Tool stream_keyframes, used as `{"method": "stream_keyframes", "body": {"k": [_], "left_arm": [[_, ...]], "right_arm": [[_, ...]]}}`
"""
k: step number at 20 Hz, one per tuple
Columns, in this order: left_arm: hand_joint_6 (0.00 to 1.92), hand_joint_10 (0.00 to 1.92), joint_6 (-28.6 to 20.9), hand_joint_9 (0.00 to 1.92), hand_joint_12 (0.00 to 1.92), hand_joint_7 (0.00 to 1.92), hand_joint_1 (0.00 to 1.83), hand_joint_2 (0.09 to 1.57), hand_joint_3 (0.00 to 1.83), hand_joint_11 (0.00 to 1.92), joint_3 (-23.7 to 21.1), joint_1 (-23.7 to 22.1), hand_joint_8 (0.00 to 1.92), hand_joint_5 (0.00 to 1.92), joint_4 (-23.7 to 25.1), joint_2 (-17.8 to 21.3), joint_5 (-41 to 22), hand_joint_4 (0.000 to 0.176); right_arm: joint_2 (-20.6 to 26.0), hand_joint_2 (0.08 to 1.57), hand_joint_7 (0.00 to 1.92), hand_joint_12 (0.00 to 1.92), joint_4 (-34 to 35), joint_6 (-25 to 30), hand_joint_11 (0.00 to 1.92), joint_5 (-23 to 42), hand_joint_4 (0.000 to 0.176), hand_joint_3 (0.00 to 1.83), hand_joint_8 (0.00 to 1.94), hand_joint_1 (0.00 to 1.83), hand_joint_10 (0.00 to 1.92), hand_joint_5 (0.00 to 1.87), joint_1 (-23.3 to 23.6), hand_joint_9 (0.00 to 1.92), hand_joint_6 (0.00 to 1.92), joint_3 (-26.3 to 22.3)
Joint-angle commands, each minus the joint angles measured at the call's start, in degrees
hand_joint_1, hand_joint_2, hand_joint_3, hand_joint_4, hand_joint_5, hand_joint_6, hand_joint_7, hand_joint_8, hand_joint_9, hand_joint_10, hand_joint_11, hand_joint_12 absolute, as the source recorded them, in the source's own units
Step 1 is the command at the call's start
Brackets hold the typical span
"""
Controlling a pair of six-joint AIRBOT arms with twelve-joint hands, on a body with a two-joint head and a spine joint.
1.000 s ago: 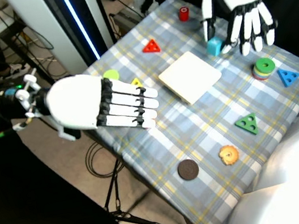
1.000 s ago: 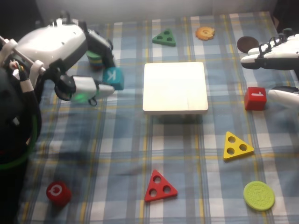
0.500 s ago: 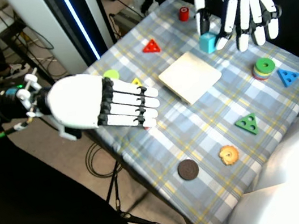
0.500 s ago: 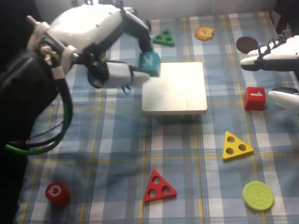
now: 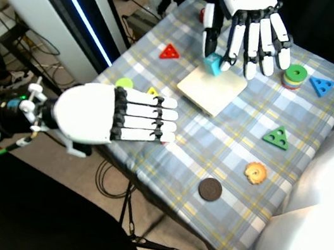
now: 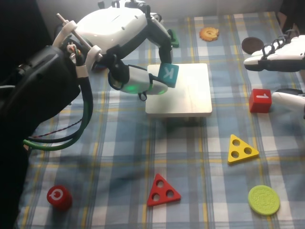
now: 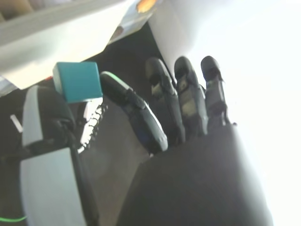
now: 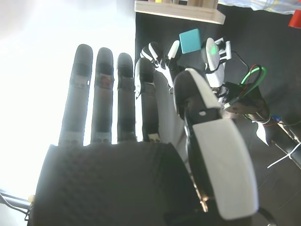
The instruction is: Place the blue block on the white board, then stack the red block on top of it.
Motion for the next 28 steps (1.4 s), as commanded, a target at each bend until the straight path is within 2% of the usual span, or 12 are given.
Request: {"method": "stream_keyframes", "body": {"k": [1,2,4,5,6,9,13,17,28], "left_arm": [[0.93,0.0,-0.08,0.35,0.32,0.65,1.03,1.1,0.0,0.0,0.41,-1.0,0.0,1.01,1.52,-0.77,-5.0,0.175],[0.93,0.0,-0.08,0.35,0.32,0.65,1.03,1.1,0.0,0.0,0.77,-1.15,0.0,1.01,1.52,-1.32,-4.73,0.174],[0.87,0.0,-0.08,0.35,0.32,0.66,1.05,1.08,0.0,0.0,1.02,-1.25,0.0,1.04,1.52,-1.59,-4.56,0.147],[0.86,0.0,-0.08,0.35,0.32,0.66,1.05,1.08,0.0,0.0,1.09,-1.28,0.0,1.05,1.52,-1.69,-4.48,0.146],[0.87,0.0,-0.08,0.35,0.33,0.66,1.04,1.08,0.0,0.0,1.3,-1.39,0.0,1.04,1.52,-1.95,-4.23,0.168],[0.86,0.0,-0.08,0.36,0.36,0.65,1.04,1.08,0.0,0.0,1.75,-1.46,0.0,1.05,1.32,-2.39,-3.48,0.175],[0.86,0.0,-0.09,0.35,0.34,0.63,1.04,1.08,0.0,0.0,2.33,-1.37,0.0,1.05,0.39,-2.72,-2.47,0.176],[0.96,0.0,-0.09,0.35,0.35,0.58,1.02,1.1,0.0,0.0,2.73,-1.29,0.0,0.99,-0.01,-3.04,-2.01,0.176],[0.99,0.0,-0.11,0.33,0.35,0.53,1.01,1.11,0.0,0.0,2.74,-0.75,0.0,0.96,-0.74,-3.02,-1.82,0.176]], "right_arm": [[-0.06,1.38,0.52,0.22,1.1,0.4,0.4,6.85,0.0,0.0,0.0,0.6,0.0,0.5,0.92,0.5,0.0,0.3],[-0.1,1.38,0.52,0.22,1.1,0.4,0.4,6.85,0.0,0.0,0.0,0.6,0.0,0.5,0.92,0.5,0.0,0.31],[-0.11,1.38,0.52,0.22,1.1,0.4,0.4,6.85,0.0,0.0,0.0,0.61,0.0,0.5,0.92,0.51,0.0,0.32],[-0.11,1.38,0.52,0.21,1.09,0.4,0.4,6.85,0.0,0.0,0.0,0.61,0.0,0.5,0.92,0.51,0.0,0.33],[-0.11,1.38,0.52,0.21,1.09,0.4,0.4,6.85,0.0,0.0,0.0,0.63,0.0,0.5,0.92,0.51,0.0,0.33],[-0.11,1.38,0.52,0.21,1.08,0.4,0.41,6.85,0.0,0.0,0.0,0.63,0.0,0.5,0.92,0.51,0.0,0.33],[-0.13,1.38,0.53,0.21,1.08,0.53,0.42,6.85,0.0,0.0,0.0,0.63,0.0,0.51,0.92,0.51,0.0,0.32],[-0.13,1.38,0.53,0.21,1.08,0.56,0.42,6.85,0.0,0.0,0.0,0.64,0.0,0.51,0.92,0.52,0.0,0.33],[-0.13,1.38,0.52,0.2,1.07,0.66,0.43,6.85,0.0,0.0,0.0,0.63,0.0,0.5,0.91,0.52,0.0,0.31]]}}
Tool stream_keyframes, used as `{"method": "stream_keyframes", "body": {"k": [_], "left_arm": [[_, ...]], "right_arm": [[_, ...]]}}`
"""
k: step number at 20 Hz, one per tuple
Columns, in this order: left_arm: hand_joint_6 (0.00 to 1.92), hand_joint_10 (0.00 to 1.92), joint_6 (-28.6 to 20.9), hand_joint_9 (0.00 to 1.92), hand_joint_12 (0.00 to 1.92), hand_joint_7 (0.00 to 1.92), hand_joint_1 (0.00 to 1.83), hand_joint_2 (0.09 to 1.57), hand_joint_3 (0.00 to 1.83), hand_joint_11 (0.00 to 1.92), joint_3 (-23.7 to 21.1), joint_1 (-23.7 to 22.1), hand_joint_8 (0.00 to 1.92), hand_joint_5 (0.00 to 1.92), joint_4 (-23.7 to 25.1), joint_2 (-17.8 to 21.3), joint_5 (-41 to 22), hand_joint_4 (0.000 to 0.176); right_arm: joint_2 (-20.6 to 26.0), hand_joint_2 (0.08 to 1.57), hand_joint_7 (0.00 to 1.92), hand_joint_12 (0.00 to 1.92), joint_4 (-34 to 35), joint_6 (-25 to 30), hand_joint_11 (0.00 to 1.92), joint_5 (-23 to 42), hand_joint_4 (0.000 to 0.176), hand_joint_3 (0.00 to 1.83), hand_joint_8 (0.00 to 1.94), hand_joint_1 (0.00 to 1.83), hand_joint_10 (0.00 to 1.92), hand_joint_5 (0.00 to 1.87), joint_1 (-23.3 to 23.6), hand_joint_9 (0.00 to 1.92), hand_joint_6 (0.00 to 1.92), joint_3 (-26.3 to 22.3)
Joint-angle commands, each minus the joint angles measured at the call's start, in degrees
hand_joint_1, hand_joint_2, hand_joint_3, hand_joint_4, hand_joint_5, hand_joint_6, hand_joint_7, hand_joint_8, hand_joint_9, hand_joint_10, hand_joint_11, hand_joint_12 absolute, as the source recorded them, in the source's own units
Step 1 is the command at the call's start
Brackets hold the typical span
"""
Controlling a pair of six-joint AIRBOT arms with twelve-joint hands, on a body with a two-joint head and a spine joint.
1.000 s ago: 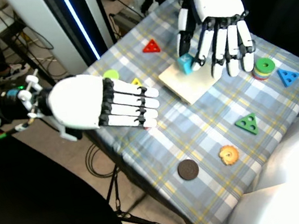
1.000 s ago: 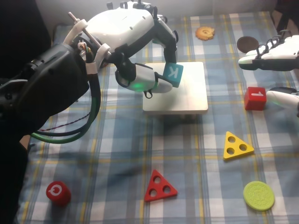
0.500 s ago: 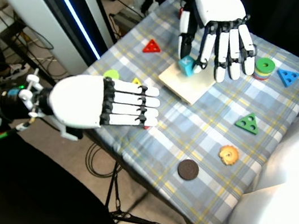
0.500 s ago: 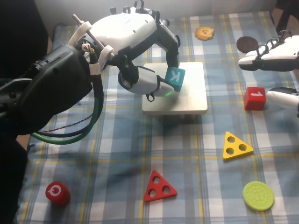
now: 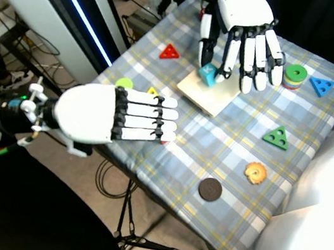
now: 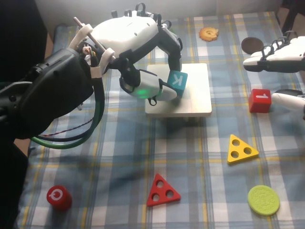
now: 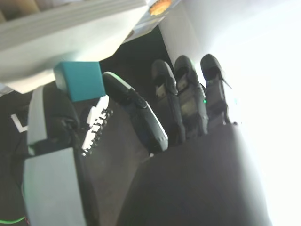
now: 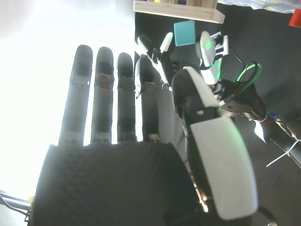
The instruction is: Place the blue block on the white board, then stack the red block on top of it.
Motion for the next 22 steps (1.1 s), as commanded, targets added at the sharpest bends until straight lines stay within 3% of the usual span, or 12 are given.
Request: {"method": "stream_keyframes", "body": {"k": [1,5,6,7,8,15,17,21,22], "left_arm": [[1.0,0.0,-0.09,0.34,0.35,0.52,1.01,1.11,0.0,0.0,0.12,-0.52,0.0,0.96,1.38,-0.11,-5.67,0.176],[1.0,0.0,-0.09,0.33,0.36,0.52,1.01,1.11,0.0,0.0,0.1,-0.43,0.0,0.96,1.32,-0.1,-5.55,0.176],[0.38,0.0,-0.09,0.31,0.33,0.5,0.94,1.04,0.0,0.0,0.11,-0.41,0.0,0.86,1.28,-0.11,-5.55,0.153],[0.13,0.0,-0.09,0.31,0.33,0.5,0.92,1.02,0.0,0.0,0.11,-0.41,0.0,0.89,1.27,-0.11,-5.55,0.149],[0.04,0.0,-0.09,0.31,0.31,0.49,0.91,1.02,0.0,0.0,0.12,-0.41,0.0,0.9,1.27,-0.11,-5.55,0.151],[0.0,0.0,-0.09,0.31,0.31,0.48,0.88,1.01,0.0,0.0,0.12,-0.4,0.0,0.85,1.26,-0.11,-5.53,0.163],[0.0,0.0,-0.09,0.28,0.31,0.44,0.82,0.99,0.0,0.0,0.12,-0.39,0.0,0.63,1.25,-0.11,-5.51,0.169],[0.0,0.0,-0.09,0.24,0.21,0.32,0.82,0.95,0.0,0.0,0.12,-0.37,0.0,0.37,1.18,-0.11,-5.42,0.176],[0.0,0.0,-0.09,0.19,0.16,0.29,0.79,0.96,0.0,0.0,0.13,-0.35,0.0,0.36,1.18,-0.11,-5.41,0.168]], "right_arm": [[0.02,1.38,0.53,0.2,1.14,0.48,0.43,6.9,0.0,0.0,0.0,0.64,0.0,0.5,0.91,0.52,0.0,0.25],[0.02,1.38,0.53,0.2,1.06,0.53,0.43,6.9,0.0,0.0,0.0,0.65,0.0,0.51,0.91,0.52,0.0,0.24],[0.02,1.38,0.53,0.2,1.04,0.54,0.43,6.9,0.0,0.0,0.0,0.65,0.0,0.51,0.91,0.52,0.0,0.24],[0.02,1.38,0.53,0.2,1.04,0.54,0.43,6.9,0.0,0.0,0.0,0.65,0.0,0.51,0.91,0.52,0.0,0.24],[0.02,1.38,0.53,0.2,1.04,0.54,0.43,6.9,0.0,0.0,0.0,0.65,0.0,0.5,0.91,0.52,0.0,0.24],[0.02,1.38,0.53,0.19,1.01,0.6,0.43,6.89,0.0,0.0,0.0,0.65,0.0,0.51,0.91,0.52,0.0,0.24],[0.02,1.37,0.51,0.19,1.01,0.6,0.42,6.89,0.0,0.0,0.0,0.63,0.0,0.5,0.91,0.51,0.0,0.24],[0.02,1.3,0.45,0.18,1.01,0.63,0.38,6.89,0.001,0.0,0.0,0.59,0.0,0.44,0.91,0.46,0.0,0.24],[0.02,1.26,0.44,0.28,1.01,0.63,0.35,6.89,0.009,0.0,0.0,0.64,0.0,0.44,0.91,0.46,0.0,0.24]]}}
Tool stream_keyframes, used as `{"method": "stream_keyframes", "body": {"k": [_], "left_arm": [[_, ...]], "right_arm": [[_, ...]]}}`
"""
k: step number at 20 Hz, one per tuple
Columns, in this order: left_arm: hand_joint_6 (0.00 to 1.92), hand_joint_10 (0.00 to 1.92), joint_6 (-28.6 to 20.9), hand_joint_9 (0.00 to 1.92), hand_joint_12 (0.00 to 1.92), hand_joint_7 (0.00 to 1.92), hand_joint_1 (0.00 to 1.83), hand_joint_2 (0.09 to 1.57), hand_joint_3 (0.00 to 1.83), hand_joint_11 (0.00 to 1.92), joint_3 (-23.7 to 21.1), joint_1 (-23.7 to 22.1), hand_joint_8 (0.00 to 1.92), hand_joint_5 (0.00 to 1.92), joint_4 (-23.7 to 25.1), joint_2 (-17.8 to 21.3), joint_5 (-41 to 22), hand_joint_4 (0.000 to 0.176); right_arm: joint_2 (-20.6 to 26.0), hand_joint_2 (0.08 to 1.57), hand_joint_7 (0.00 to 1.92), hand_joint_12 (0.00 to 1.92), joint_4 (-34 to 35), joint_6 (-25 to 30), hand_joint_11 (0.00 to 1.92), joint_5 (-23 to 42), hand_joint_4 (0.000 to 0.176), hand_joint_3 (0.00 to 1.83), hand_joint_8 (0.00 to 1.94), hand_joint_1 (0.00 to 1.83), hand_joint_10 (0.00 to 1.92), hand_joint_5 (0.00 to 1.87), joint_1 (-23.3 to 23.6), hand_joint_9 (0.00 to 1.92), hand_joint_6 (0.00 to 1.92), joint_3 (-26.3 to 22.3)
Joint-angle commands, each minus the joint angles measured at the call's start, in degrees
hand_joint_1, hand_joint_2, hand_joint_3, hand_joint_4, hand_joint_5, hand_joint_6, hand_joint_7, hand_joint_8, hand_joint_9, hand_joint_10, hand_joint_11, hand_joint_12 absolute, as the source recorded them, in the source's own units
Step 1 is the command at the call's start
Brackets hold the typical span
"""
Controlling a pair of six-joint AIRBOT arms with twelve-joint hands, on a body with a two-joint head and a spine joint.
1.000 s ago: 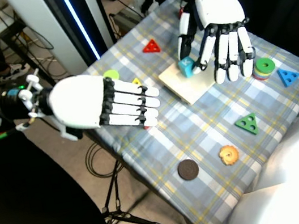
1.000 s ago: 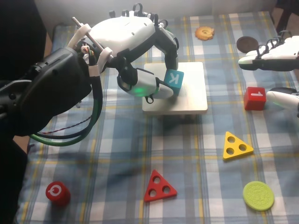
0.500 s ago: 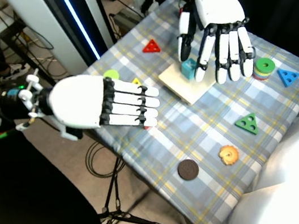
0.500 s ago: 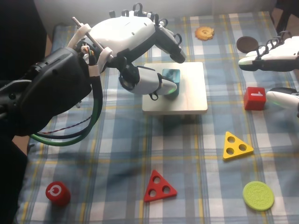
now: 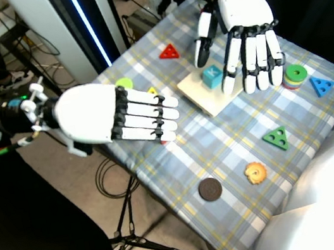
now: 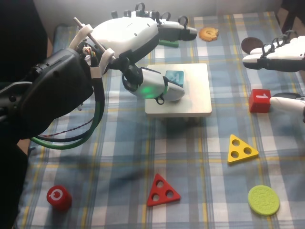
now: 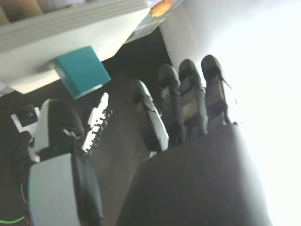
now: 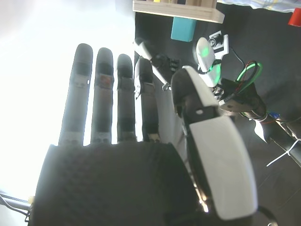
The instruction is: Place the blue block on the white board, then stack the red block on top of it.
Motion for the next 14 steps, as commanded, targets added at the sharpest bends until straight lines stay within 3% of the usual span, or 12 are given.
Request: {"method": "stream_keyframes", "body": {"k": [1,2,3,4,5,7,8,10,11,12,13,14], "left_arm": [[0.0,0.0,-0.09,0.13,0.1,0.25,0.77,0.95,0.0,0.0,0.13,-0.35,0.0,0.32,1.24,-0.11,-5.48,0.166],[0.0,0.0,-3.91,0.12,0.09,0.23,0.74,0.95,0.0,0.0,-2.46,0.91,0.0,0.31,2.57,1.99,-10.18,0.169],[0.0,0.0,-10.81,0.1,0.09,0.22,0.72,0.94,0.0,0.0,-5.15,2.49,0.0,0.29,5.34,4.68,-16.02,0.167],[0.0,0.0,-14.09,0.1,0.04,0.21,0.7,0.93,0.0,0.0,-6.9,3.62,0.0,0.28,6.94,6.44,-19.54,0.174],[0.0,0.0,-15.49,0.1,0.01,0.21,0.66,0.93,0.0,0.0,-7.89,4.3,0.0,0.26,7.56,7.44,-21.15,0.176],[0.0,0.01,-16.81,0.11,0.01,0.21,0.66,0.92,0.0,0.02,-9.14,5.16,0.0,0.25,8.36,8.58,-23.18,0.176],[0.0,0.01,-18.49,0.12,0.01,0.21,0.67,0.91,0.0,0.03,-10.83,6.39,0.0,0.25,9.45,10.34,-25.81,0.176],[0.0,0.01,-21.51,0.13,0.04,0.22,0.68,0.92,0.0,0.07,-13.18,8.68,0.0,0.25,10.91,13.02,-29.66,0.158],[0.0,0.01,-23.69,0.14,0.05,0.23,0.67,0.92,0.0,0.09,-13.96,9.87,0.01,0.26,11.46,13.97,-31.31,0.156],[0.0,0.01,-31.44,0.15,0.06,0.24,0.68,0.91,0.0,0.11,-14.79,12.46,0.01,0.26,12.87,16.04,-34.85,0.157],[0.01,0.01,-33.96,0.16,0.07,0.25,0.7,0.9,0.0,0.12,-14.81,13.2,0.01,0.28,13.24,16.56,-35.64,0.148],[0.01,0.01,-35.88,0.16,0.3,0.25,0.72,0.88,0.0,0.02,-14.82,13.78,0.01,0.3,13.54,17.03,-36.28,0.143]], "right_arm": [[0.02,1.2,0.43,0.48,1.03,0.39,0.26,6.91,0.023,0.0,0.0,0.71,0.0,0.43,0.91,0.45,0.0,0.24],[-0.16,1.15,0.43,0.68,1.14,0.43,0.17,6.89,0.035,0.01,0.0,0.76,0.0,0.42,0.92,0.45,0.0,0.41],[-0.85,1.11,0.42,0.83,1.3,0.42,0.14,5.58,0.059,0.0,0.0,0.74,0.0,0.41,1.59,0.46,0.0,1.11],[-1.42,1.06,0.42,0.92,1.2,0.38,0.13,4.21,0.063,0.0,0.0,0.74,0.0,0.43,2.27,0.47,0.0,1.74],[-1.74,1.03,0.43,0.98,1.11,0.31,0.16,3.41,0.031,0.0,0.0,0.75,0.0,0.46,2.65,0.49,0.0,2.09],[-2.12,1.01,0.44,1.06,1.03,0.14,0.18,2.41,0.009,0.0,0.0,0.81,0.01,0.49,3.15,0.52,0.0,2.49],[-2.55,1.0,0.44,1.07,1.01,-0.47,0.17,0.8,0.007,0.0,0.0,0.83,0.01,0.49,3.75,0.52,0.0,2.95],[-3.49,0.99,0.45,1.11,1.02,-1.42,0.14,-2.39,0.003,0.0,0.0,0.84,0.0,0.51,4.73,0.52,0.0,4.01],[-4.05,0.99,0.45,1.13,1.02,-1.47,0.13,-3.61,0.008,0.0,0.0,0.85,0.0,0.52,5.01,0.53,0.0,4.64],[-5.15,1.0,0.45,1.14,1.05,-1.84,0.12,-6.29,0.01,0.0,0.0,0.86,0.0,0.52,5.81,0.53,0.0,5.85],[-5.46,1.0,0.45,1.13,1.11,-2.21,0.09,-7.21,0.016,0.0,0.0,0.87,0.0,0.53,6.11,0.53,0.0,6.17],[-5.73,1.0,0.46,1.12,1.13,-2.55,0.05,-7.96,0.016,0.0,0.0,0.88,0.0,0.55,6.41,0.52,0.01,6.45]]}}
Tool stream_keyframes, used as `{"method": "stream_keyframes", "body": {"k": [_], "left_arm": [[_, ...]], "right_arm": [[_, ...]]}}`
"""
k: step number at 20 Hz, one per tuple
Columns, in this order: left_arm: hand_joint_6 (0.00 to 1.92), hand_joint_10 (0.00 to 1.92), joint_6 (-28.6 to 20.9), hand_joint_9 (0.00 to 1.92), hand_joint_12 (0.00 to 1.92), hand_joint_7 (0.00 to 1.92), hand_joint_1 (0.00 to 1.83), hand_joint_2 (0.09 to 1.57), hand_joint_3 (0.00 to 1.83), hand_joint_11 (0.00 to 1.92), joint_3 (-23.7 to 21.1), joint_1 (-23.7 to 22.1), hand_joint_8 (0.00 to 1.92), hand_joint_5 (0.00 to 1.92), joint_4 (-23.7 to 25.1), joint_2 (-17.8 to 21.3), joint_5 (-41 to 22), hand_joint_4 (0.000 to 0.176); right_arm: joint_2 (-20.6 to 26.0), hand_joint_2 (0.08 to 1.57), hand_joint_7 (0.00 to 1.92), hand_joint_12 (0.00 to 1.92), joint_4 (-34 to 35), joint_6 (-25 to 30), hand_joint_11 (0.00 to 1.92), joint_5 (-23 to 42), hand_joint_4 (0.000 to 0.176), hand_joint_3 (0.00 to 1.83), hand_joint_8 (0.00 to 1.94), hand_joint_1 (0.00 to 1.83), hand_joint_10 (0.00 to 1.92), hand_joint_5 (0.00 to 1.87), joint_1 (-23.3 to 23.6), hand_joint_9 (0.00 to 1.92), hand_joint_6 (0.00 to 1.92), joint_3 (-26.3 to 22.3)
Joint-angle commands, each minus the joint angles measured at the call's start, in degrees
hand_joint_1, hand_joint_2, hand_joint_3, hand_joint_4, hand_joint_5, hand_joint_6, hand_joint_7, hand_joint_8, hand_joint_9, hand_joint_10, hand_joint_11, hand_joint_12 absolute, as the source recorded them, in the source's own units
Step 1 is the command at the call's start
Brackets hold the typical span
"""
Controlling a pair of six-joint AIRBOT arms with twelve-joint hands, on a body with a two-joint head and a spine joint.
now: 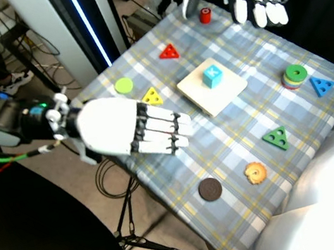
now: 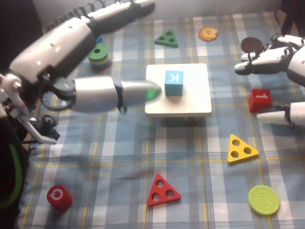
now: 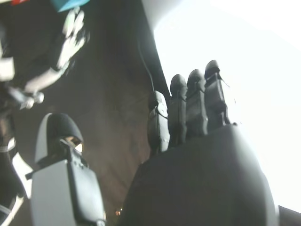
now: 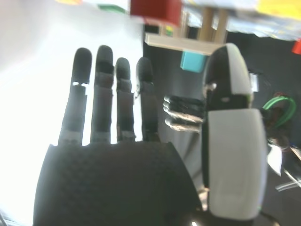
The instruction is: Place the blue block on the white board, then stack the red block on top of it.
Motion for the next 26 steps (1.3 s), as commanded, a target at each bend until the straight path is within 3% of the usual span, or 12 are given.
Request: {"method": "stream_keyframes", "body": {"k": [1,7,11,13,17,19,20,22,23,24,25,26], "left_arm": [[0.01,0.0,-2.08,0.16,0.37,0.25,0.74,0.87,0.0,0.0,0.07,0.09,0.01,0.31,1.81,0.69,-8.95,0.144],[0.0,0.0,-10.19,0.17,0.4,0.25,0.7,0.9,0.0,0.0,-0.88,4.06,0.0,0.31,2.94,3.63,-11.74,0.086],[0.0,0.01,-19.53,0.18,0.42,0.27,0.7,0.89,0.0,0.0,-1.24,9.59,0.01,0.32,2.99,6.13,-16.2,0.112],[0.0,0.01,-20.09,0.19,0.48,0.3,0.7,0.9,0.0,0.0,-1.67,10.59,0.01,0.34,2.96,6.86,-16.54,0.095],[0.0,0.0,-20.1,0.21,0.57,0.3,0.68,0.9,0.0,0.0,-2.76,12.43,0.0,0.34,2.32,8.18,-17.5,0.118],[0.0,0.0,-20.15,0.21,0.61,0.31,0.69,0.9,0.0,0.0,-2.78,12.68,0.0,0.35,2.03,8.19,-17.51,0.108],[0.0,0.0,-20.24,0.22,0.61,0.31,0.7,0.9,0.0,0.0,-2.79,12.81,0.0,0.36,1.94,8.19,-17.51,0.122],[0.0,0.0,-20.28,0.21,0.59,0.32,0.7,0.89,0.0,0.0,-2.81,12.9,0.0,0.36,1.88,8.19,-17.53,0.121],[0.0,0.0,-20.28,0.21,0.58,0.32,0.72,0.9,0.0,0.0,-2.81,12.94,0.0,0.36,1.88,8.2,-17.53,0.11],[0.0,0.0,-20.28,0.21,0.58,0.32,0.72,0.9,0.0,0.0,-2.84,13.02,0.0,0.36,1.87,8.33,-17.53,0.108],[0.0,0.0,-20.28,0.21,0.58,0.32,0.72,0.9,0.0,0.0,-2.94,13.14,0.0,0.36,1.84,8.55,-17.61,0.108],[0.0,0.0,-20.28,0.21,0.54,0.31,0.72,0.9,0.0,0.0,-3.06,13.31,0.0,0.36,1.76,8.82,-17.8,0.102]], "right_arm": [[-0.24,1.01,0.46,1.12,1.02,-0.3,0.04,5.16,0.021,0.0,0.0,0.87,0.0,0.55,1.13,0.52,0.01,0.21],[-0.9,1.01,0.52,1.16,1.45,-1.25,0.03,2.83,0.008,0.0,0.0,0.98,0.0,0.65,1.54,0.54,0.0,1.02],[-1.37,1.03,0.58,1.06,2.47,-1.43,0.08,1.46,0.0,0.0,0.01,0.96,0.01,0.74,1.54,0.57,0.01,1.82],[-1.37,1.04,0.6,1.06,3.46,-2.33,0.11,1.12,0.0,0.0,0.01,0.95,0.01,0.78,1.54,0.59,0.02,1.87],[-1.37,1.05,0.65,1.01,4.26,-2.9,0.16,1.07,0.0,0.0,0.01,0.93,0.01,0.81,1.54,0.63,0.0,1.86],[-1.38,1.05,0.67,1.02,4.28,-2.9,0.18,1.07,0.004,0.0,0.01,0.92,0.02,0.82,1.54,0.65,0.01,1.85],[-1.42,1.05,0.69,1.0,4.31,-2.9,0.18,1.07,0.005,0.0,0.01,0.92,0.01,0.85,1.54,0.66,0.01,1.85],[-1.45,1.05,0.71,0.99,4.32,-2.9,0.19,1.07,0.0,0.0,0.01,0.92,0.01,0.87,1.56,0.67,0.01,1.85],[-1.45,1.15,0.72,1.0,4.32,-2.9,0.21,1.07,0.14,0.0,0.03,0.99,0.02,0.93,1.6,0.69,0.82,1.85],[-1.45,1.15,0.73,1.0,4.32,-2.9,0.22,1.08,0.169,0.0,0.02,0.98,0.02,0.9,1.65,0.7,1.06,1.85],[-1.45,1.15,0.74,1.01,4.32,-2.9,0.22,1.08,0.175,0.0,0.02,0.98,0.02,0.88,1.72,0.7,1.12,1.85],[-1.45,1.16,0.79,1.03,4.32,-2.9,0.26,1.11,0.129,0.0,0.03,1.0,0.03,0.88,1.85,0.74,1.13,1.84]]}}
